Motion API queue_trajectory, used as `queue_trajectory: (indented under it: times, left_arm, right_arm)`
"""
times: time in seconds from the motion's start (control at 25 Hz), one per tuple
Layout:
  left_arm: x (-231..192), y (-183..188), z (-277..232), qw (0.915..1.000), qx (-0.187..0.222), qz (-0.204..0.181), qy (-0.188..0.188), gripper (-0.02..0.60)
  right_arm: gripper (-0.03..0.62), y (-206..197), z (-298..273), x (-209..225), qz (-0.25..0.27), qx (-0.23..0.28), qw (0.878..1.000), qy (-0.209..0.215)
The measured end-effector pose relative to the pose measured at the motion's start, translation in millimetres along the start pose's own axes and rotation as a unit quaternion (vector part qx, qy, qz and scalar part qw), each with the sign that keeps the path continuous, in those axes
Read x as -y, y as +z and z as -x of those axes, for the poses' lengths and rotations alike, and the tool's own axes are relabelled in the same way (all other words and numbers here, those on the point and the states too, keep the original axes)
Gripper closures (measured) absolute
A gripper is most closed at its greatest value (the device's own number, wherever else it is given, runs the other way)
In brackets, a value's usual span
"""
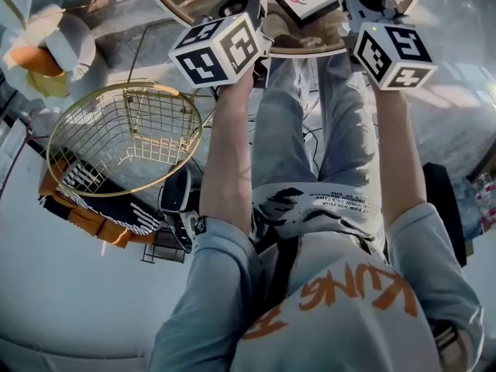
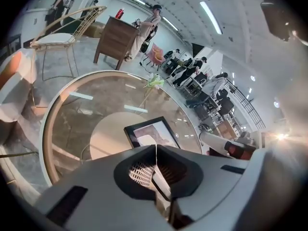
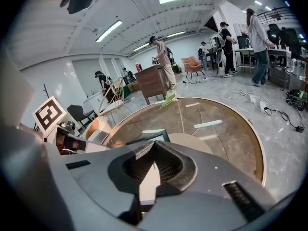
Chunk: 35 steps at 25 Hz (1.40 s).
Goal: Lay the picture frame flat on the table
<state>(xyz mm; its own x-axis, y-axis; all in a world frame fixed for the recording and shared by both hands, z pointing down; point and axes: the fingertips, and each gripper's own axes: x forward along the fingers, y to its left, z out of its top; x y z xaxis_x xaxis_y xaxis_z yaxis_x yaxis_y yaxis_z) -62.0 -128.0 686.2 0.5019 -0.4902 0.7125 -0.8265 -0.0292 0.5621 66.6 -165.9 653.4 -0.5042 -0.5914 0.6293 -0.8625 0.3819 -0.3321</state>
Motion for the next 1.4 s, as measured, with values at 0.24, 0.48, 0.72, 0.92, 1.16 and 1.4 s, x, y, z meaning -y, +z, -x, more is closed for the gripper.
queue_trajectory:
  times: [0.24,0.48,0.72,0.92,1.16,1.4]
  left_arm:
    - [25,8,24,0.9983,0.042,-0.012,-0.038,0.561]
    - [45,26,49,0.9958,0.068,-0.045,-0.041,0.561]
    - [71,55,78,0.9905,0.104,-0.072,-0.054,0.561]
    - [98,65,107,0.9861,0.130,-0.089,-0.052,0.563]
    - [122,90,154,0.9797,0.169,-0.104,-0.027,0.561]
    - [134,127,202,0.9723,0.216,-0.087,-0.013,0.561]
  right_arm:
    - [0.596,10,11,-18,0.021,-0.007,1.000,0.006]
    - [0.595,35,23,-37,0.036,-0.005,0.999,0.013]
    - [0.595,56,37,-64,0.038,-0.003,0.999,0.026]
    - [0.595,63,65,-79,0.032,0.001,0.999,0.030]
    - [0.595,107,101,-88,0.031,0.028,0.999,0.016]
    - [0.597,160,119,-111,0.046,0.057,0.997,0.013]
